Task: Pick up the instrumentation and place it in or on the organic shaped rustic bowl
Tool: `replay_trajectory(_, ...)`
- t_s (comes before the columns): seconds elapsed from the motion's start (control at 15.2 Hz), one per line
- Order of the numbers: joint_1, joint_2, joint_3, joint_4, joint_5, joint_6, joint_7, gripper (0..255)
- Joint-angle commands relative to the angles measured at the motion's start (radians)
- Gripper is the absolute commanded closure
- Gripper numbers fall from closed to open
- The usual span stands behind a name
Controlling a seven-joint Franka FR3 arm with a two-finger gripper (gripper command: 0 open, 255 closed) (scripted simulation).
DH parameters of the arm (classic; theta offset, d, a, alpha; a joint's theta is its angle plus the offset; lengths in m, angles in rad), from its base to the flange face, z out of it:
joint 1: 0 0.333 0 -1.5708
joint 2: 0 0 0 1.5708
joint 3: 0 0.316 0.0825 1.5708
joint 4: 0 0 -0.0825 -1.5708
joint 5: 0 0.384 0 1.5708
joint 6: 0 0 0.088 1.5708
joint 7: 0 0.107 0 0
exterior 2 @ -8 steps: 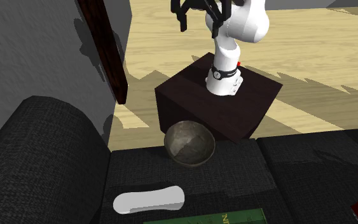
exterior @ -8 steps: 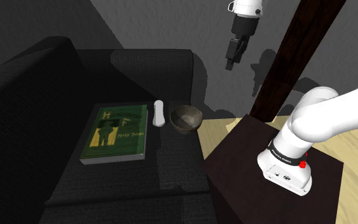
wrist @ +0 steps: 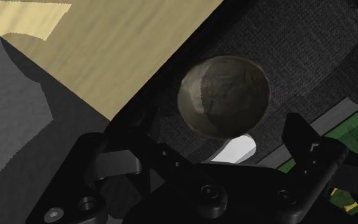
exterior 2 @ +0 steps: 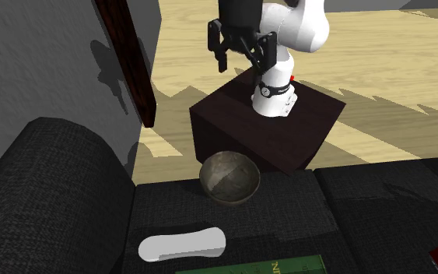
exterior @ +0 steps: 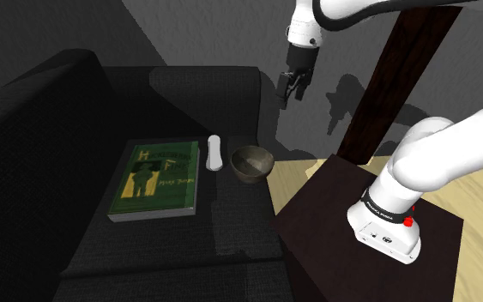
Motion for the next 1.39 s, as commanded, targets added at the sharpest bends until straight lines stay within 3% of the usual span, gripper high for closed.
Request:
replay_trajectory(0.0,-0.005,0.059,0.033,-0.007,0.016,0.075,0.056,0)
replay_trajectory(0.66,-0.054,0.427,0.160,0.070,0.001,0.391,0.329,0)
replay_trajectory(0.99,-0.073,0.634,0.191,0.162,-0.073,0.511,0.490,0)
replay_trajectory(1.32,-0.061,0.842,0.177,0.286,-0.170,0.594,0.654,0)
